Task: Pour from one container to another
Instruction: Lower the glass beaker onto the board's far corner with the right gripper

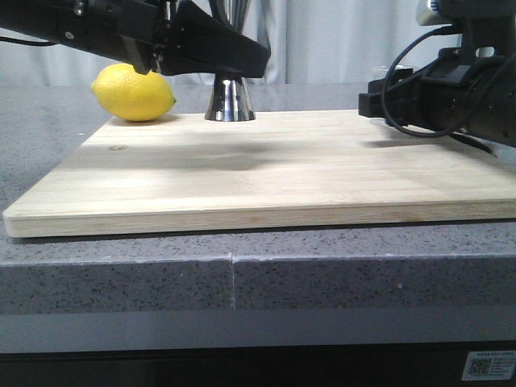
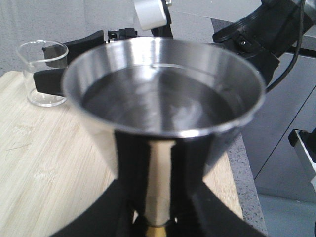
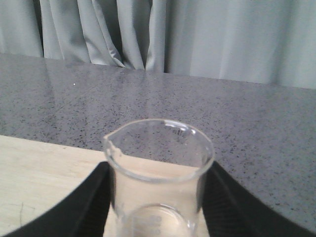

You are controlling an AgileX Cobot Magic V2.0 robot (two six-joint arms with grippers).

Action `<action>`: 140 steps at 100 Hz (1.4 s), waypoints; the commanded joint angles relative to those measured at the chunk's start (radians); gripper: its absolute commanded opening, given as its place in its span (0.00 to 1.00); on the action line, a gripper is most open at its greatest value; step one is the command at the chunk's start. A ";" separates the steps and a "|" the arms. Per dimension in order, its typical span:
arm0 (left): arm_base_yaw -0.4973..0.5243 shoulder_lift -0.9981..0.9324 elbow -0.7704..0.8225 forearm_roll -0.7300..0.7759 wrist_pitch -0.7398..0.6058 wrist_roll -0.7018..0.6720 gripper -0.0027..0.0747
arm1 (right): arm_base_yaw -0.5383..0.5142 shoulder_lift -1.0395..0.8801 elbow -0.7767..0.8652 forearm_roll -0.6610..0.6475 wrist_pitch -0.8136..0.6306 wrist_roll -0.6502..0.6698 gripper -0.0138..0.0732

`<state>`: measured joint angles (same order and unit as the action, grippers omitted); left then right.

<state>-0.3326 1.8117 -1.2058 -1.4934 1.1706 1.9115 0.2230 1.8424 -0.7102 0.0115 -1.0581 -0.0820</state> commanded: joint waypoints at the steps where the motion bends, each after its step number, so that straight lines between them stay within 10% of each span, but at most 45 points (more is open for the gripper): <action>1: -0.007 -0.057 -0.028 -0.076 0.098 -0.006 0.03 | -0.007 -0.026 -0.019 -0.004 -0.034 -0.002 0.44; 48: -0.007 -0.057 -0.028 -0.076 0.098 -0.006 0.03 | -0.007 -0.026 -0.019 -0.004 -0.032 -0.004 0.45; 79: -0.007 -0.057 -0.028 -0.076 0.098 -0.006 0.03 | -0.007 -0.026 -0.019 -0.004 -0.040 -0.004 0.67; 140: -0.007 -0.057 -0.028 -0.076 0.098 -0.008 0.03 | -0.003 -0.033 -0.008 -0.002 -0.048 -0.004 0.68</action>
<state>-0.3326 1.8117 -1.2058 -1.4934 1.1706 1.9115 0.2230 1.8539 -0.7118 0.0115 -1.0357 -0.0820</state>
